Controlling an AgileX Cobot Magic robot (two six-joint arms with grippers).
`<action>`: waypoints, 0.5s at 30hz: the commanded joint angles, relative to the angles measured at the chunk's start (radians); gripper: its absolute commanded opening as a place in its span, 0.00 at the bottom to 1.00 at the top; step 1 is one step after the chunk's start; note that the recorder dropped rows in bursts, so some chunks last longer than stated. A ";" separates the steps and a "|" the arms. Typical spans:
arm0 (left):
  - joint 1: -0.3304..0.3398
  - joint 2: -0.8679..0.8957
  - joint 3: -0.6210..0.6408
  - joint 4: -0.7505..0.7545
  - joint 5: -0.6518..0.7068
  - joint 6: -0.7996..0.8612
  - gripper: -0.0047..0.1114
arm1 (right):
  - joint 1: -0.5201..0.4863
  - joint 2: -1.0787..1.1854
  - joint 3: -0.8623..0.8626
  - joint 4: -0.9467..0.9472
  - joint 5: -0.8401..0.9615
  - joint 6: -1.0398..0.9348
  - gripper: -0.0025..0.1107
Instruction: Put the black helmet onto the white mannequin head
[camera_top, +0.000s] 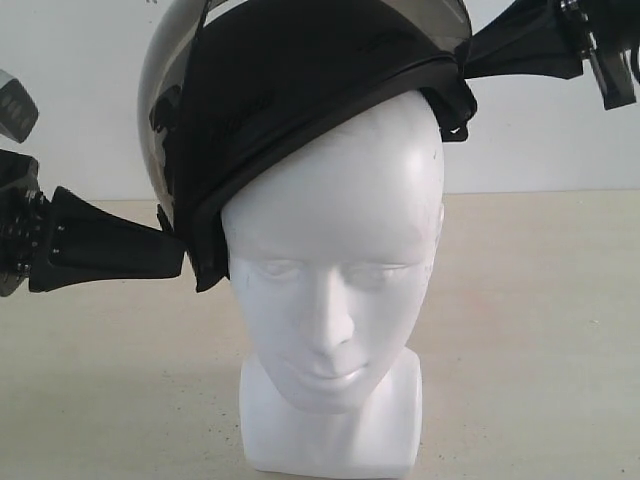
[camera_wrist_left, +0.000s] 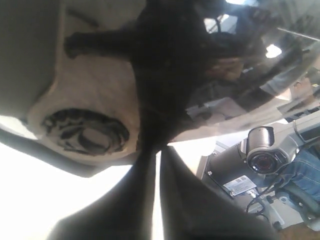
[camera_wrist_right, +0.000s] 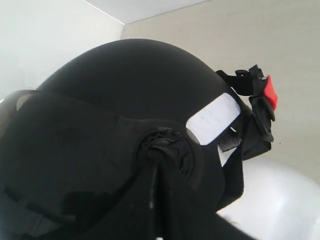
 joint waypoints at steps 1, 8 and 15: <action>-0.016 -0.004 0.004 -0.040 0.021 0.003 0.08 | 0.032 -0.020 0.007 -0.065 0.050 0.029 0.02; -0.016 -0.004 0.004 -0.040 0.021 0.003 0.08 | 0.032 -0.060 0.008 -0.131 0.050 0.064 0.02; -0.016 -0.004 0.004 -0.040 0.021 0.006 0.08 | 0.042 -0.060 0.071 -0.135 0.050 0.057 0.02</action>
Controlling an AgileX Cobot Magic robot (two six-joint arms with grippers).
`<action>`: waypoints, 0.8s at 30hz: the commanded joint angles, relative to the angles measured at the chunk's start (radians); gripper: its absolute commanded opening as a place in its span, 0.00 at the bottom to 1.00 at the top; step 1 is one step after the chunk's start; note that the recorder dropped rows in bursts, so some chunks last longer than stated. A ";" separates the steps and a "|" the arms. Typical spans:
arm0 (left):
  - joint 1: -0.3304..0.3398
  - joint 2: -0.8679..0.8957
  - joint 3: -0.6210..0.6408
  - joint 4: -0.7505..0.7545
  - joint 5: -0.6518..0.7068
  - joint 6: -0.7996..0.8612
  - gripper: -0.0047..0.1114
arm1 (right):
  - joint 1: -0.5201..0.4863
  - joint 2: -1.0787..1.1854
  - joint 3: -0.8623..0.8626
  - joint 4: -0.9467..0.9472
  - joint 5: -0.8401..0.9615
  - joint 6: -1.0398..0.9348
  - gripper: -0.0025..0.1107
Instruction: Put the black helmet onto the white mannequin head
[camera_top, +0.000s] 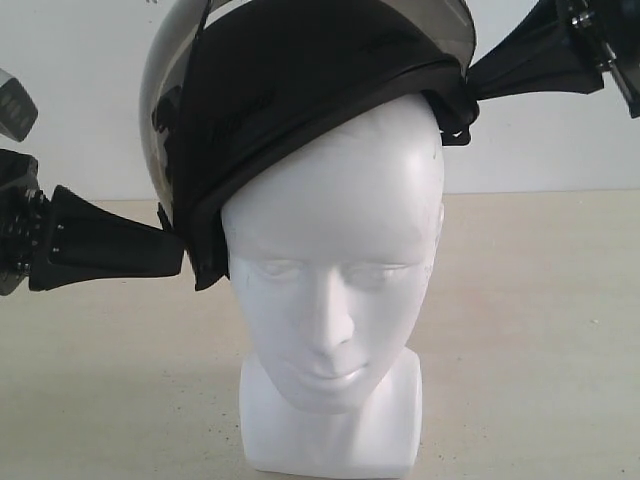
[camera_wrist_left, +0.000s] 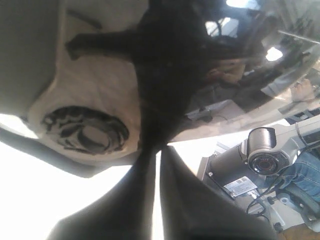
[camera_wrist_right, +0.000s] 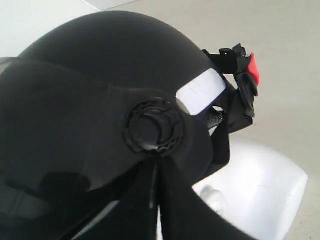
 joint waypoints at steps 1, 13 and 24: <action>-0.015 -0.004 0.004 -0.040 0.022 0.006 0.08 | 0.017 -0.004 0.056 -0.012 0.054 -0.010 0.02; -0.015 -0.004 0.004 -0.040 0.022 0.007 0.08 | 0.056 -0.007 0.080 -0.093 0.054 0.005 0.02; -0.015 -0.004 0.004 -0.040 0.022 0.012 0.08 | -0.113 -0.087 0.044 -0.162 -0.065 0.027 0.02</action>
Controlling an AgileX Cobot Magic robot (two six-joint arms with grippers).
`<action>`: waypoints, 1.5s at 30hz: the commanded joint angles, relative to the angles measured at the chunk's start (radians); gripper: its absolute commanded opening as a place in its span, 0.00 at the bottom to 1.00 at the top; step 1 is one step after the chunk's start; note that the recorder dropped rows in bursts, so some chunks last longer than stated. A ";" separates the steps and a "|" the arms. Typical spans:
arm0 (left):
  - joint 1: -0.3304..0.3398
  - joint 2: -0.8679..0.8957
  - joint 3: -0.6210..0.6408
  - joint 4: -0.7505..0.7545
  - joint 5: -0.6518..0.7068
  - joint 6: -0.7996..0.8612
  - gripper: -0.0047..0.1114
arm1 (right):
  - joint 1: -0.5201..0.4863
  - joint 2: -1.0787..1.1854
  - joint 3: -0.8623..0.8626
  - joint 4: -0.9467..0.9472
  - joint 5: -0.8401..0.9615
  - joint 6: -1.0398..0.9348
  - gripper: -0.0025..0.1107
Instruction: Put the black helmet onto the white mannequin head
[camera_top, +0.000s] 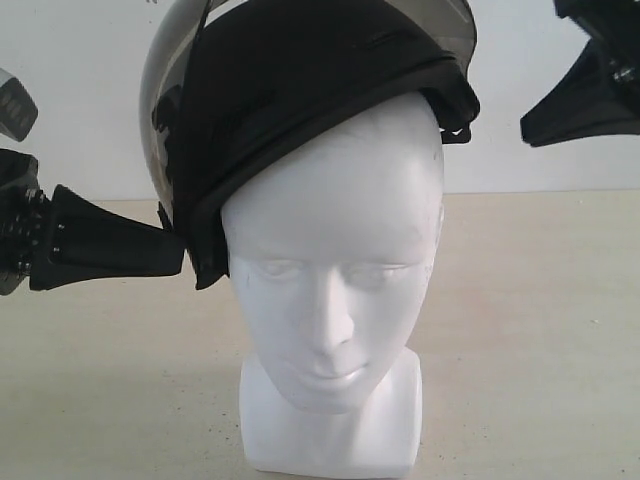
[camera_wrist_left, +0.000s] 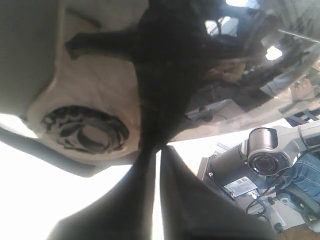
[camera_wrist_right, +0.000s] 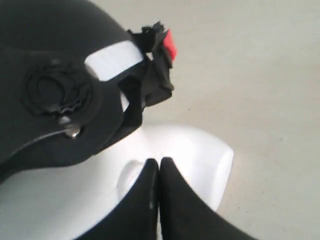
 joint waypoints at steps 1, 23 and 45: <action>-0.015 -0.004 0.004 -0.040 0.022 0.012 0.08 | -0.087 0.004 -0.053 0.068 -0.014 -0.052 0.02; -0.015 -0.004 0.004 -0.040 0.022 0.022 0.08 | -0.028 0.440 -0.388 0.452 0.103 -0.264 0.02; -0.015 -0.004 0.004 -0.040 0.022 0.031 0.08 | 0.039 0.264 -0.264 0.328 0.103 -0.189 0.02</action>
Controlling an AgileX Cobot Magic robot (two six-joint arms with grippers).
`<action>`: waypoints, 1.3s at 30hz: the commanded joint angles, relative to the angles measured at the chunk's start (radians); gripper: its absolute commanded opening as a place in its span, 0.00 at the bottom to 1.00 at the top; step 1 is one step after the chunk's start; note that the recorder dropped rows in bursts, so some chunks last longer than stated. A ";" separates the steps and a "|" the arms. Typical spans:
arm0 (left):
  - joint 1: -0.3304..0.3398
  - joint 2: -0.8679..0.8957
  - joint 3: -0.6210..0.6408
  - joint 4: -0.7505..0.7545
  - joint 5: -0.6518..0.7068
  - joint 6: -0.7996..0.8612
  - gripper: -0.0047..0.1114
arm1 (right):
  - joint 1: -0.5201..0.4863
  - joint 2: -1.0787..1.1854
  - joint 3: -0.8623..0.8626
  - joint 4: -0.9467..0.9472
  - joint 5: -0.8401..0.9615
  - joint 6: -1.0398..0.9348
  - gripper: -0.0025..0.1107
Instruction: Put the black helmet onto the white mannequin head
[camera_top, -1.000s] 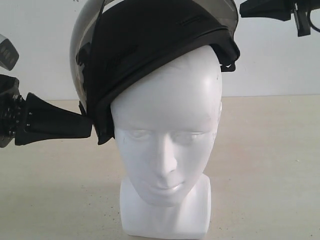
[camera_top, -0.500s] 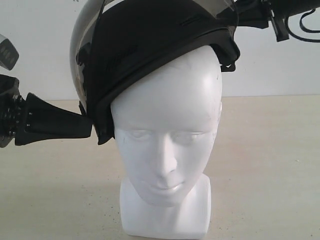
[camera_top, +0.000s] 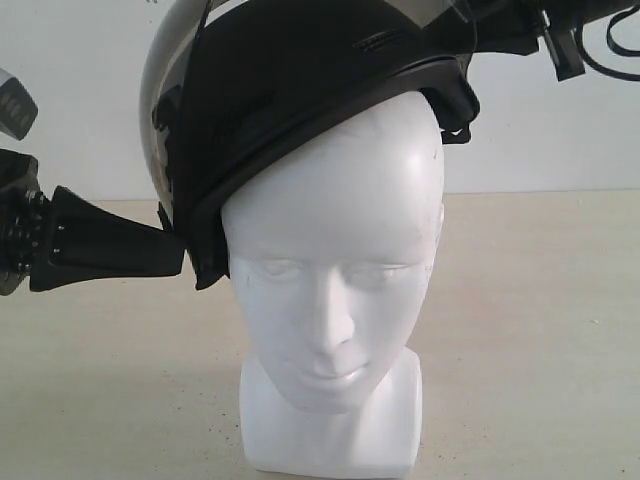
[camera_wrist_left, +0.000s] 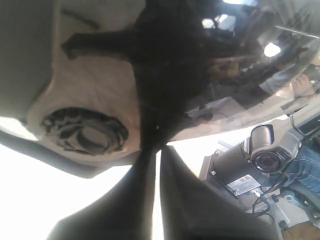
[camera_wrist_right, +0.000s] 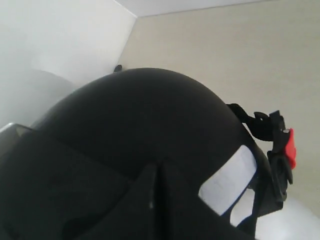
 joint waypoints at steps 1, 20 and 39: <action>-0.015 -0.004 0.004 -0.040 0.022 0.008 0.08 | 0.002 -0.033 0.027 -0.019 0.007 -0.012 0.02; -0.015 -0.004 0.004 -0.040 0.022 0.011 0.08 | 0.002 -0.113 0.152 -0.078 0.007 0.004 0.02; -0.015 -0.067 0.002 -0.040 0.022 0.018 0.08 | 0.002 -0.177 0.198 -0.105 0.007 0.015 0.02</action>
